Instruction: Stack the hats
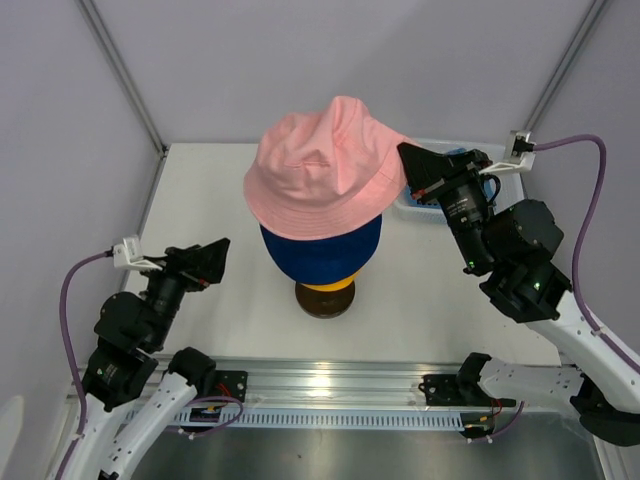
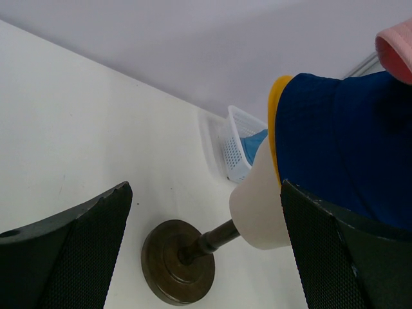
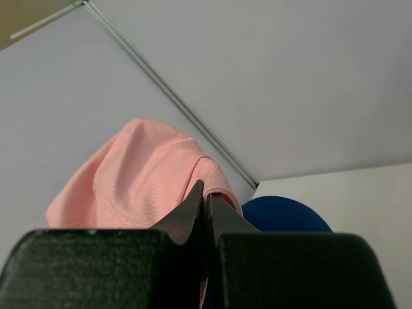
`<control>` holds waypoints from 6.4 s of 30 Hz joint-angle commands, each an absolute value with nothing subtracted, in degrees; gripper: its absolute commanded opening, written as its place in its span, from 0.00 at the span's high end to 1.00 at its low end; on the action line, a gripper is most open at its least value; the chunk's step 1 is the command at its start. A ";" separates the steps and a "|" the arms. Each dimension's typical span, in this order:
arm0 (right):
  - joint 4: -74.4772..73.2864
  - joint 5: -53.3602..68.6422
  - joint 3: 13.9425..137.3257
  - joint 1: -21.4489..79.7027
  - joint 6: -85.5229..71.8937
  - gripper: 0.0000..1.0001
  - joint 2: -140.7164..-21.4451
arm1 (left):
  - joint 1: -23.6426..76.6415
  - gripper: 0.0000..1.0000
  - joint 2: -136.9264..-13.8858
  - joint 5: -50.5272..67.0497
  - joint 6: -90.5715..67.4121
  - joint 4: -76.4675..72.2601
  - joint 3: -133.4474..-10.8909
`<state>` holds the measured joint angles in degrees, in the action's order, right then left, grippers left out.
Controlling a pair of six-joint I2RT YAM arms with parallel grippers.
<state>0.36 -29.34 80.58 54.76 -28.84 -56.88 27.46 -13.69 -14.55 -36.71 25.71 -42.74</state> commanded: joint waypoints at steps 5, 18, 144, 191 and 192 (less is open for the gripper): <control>-2.03 -22.07 70.94 46.76 -39.72 1.00 -51.95 | 27.25 0.00 -17.05 -8.55 -42.70 14.70 -45.61; 2.11 -15.65 62.84 44.30 -44.74 1.00 -50.10 | 27.33 0.01 -26.97 5.27 -54.21 0.35 -51.85; 15.84 -8.42 44.37 42.10 -14.22 0.97 -50.63 | 28.30 0.88 -32.44 18.88 -22.40 -7.12 -33.22; 3.25 -15.03 48.25 50.36 -66.71 0.78 -38.50 | 28.30 0.53 -29.70 5.27 -65.92 -4.39 -44.21; 3.08 -15.38 48.16 50.45 -66.53 0.83 -38.32 | 28.30 0.53 -30.49 5.45 -66.09 -4.48 -44.38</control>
